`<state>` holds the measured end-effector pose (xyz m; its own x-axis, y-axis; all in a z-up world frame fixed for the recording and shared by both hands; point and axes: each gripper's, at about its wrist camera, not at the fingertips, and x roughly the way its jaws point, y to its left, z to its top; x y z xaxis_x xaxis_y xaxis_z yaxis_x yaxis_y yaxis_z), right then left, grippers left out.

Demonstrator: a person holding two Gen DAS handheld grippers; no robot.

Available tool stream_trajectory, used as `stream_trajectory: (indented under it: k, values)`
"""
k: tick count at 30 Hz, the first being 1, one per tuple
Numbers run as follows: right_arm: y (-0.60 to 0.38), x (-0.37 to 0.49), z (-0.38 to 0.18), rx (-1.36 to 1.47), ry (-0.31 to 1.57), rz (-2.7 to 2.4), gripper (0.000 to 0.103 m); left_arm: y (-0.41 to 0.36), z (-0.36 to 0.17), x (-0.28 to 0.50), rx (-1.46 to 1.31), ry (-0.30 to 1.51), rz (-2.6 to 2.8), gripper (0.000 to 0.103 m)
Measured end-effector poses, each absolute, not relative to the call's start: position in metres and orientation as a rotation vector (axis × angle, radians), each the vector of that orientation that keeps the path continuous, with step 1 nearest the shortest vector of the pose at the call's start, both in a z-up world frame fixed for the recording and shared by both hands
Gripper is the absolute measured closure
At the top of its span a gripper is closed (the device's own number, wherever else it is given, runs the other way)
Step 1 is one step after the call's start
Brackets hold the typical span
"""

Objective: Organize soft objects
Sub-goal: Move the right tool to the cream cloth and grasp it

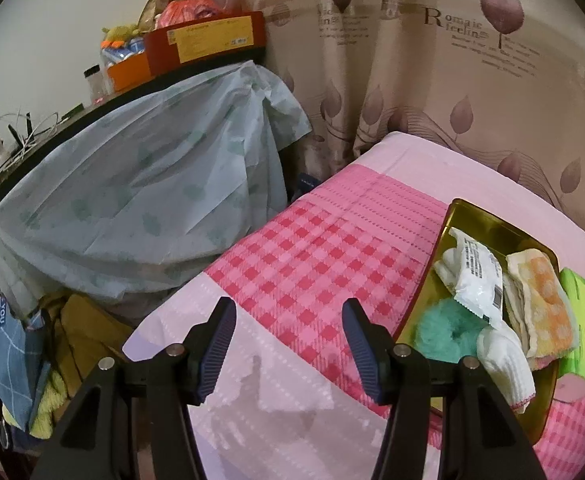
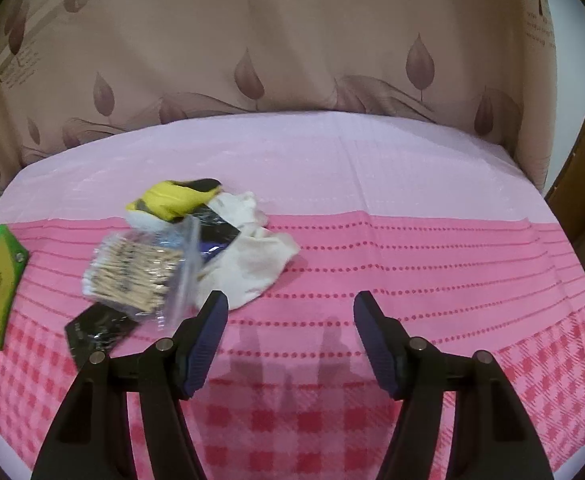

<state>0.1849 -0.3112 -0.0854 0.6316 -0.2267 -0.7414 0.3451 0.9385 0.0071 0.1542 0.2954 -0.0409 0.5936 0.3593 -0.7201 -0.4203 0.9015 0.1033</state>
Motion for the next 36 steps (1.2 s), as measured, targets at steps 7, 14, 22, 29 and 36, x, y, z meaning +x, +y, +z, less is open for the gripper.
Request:
stream_trajectory:
  k: [7, 14, 22, 29, 36]
  values:
    - [-0.314, 0.203, -0.095, 0.191, 0.807, -0.287, 0.041, 0.29, -0.047, 0.159, -0.054, 0.833, 0.436, 0.046]
    - [-0.303, 0.225, -0.109, 0.183, 0.836, -0.224, 0.06, 0.289, -0.054, 0.164, -0.037, 0.86, 0.438, 0.046]
    - [-0.29, 0.218, -0.11, 0.163, 0.825, -0.198, 0.092, 0.28, -0.055, 0.163, 0.003, 0.85, 0.419, 0.046]
    - [-0.293, 0.187, -0.109, 0.182, 0.826, -0.195, 0.094, 0.258, -0.047, 0.157, 0.067, 0.807, 0.379, 0.046]
    - [-0.298, 0.154, -0.096, 0.168, 0.789, -0.215, 0.095, 0.201, -0.035, 0.14, 0.128, 0.755, 0.231, 0.046]
